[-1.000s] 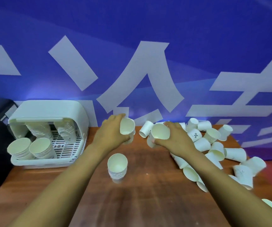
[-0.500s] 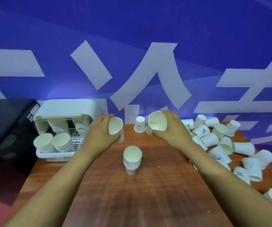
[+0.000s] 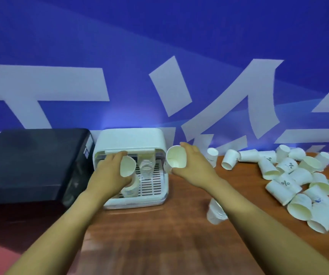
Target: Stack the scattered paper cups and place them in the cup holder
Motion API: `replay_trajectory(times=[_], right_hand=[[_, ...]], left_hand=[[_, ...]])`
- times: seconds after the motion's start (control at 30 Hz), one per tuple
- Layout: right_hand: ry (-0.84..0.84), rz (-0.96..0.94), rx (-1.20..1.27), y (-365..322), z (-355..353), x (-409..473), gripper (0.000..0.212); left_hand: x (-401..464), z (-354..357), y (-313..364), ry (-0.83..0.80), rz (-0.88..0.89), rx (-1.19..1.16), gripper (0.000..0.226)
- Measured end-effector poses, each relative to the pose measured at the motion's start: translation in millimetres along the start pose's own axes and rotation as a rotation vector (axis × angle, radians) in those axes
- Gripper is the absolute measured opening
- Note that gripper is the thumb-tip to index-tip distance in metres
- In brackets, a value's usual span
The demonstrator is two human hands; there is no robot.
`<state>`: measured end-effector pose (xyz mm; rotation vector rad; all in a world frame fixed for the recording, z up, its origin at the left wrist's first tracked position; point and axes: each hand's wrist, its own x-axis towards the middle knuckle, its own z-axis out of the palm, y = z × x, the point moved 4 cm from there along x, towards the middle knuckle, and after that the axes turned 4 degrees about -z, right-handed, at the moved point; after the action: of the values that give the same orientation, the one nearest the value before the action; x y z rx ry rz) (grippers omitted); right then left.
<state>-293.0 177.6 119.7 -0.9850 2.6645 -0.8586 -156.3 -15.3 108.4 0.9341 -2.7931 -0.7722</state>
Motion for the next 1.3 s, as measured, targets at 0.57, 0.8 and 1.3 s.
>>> replay_trajectory(times=[0.57, 0.8, 1.3], right_hand=[[-0.191, 0.037, 0.059, -62, 125, 44, 0.083], [-0.269, 0.061, -0.031, -57, 155, 54, 0.083], [-0.343, 0.175, -0.158, -30, 185, 56, 0.087]], left_hand=[[38, -3, -86, -0.057, 0.005, 0.180, 0.078], [52, 21, -97, -0.159, 0.018, 0.236, 0.076], [54, 54, -111, -0.347, -0.091, 0.239, 0.092]])
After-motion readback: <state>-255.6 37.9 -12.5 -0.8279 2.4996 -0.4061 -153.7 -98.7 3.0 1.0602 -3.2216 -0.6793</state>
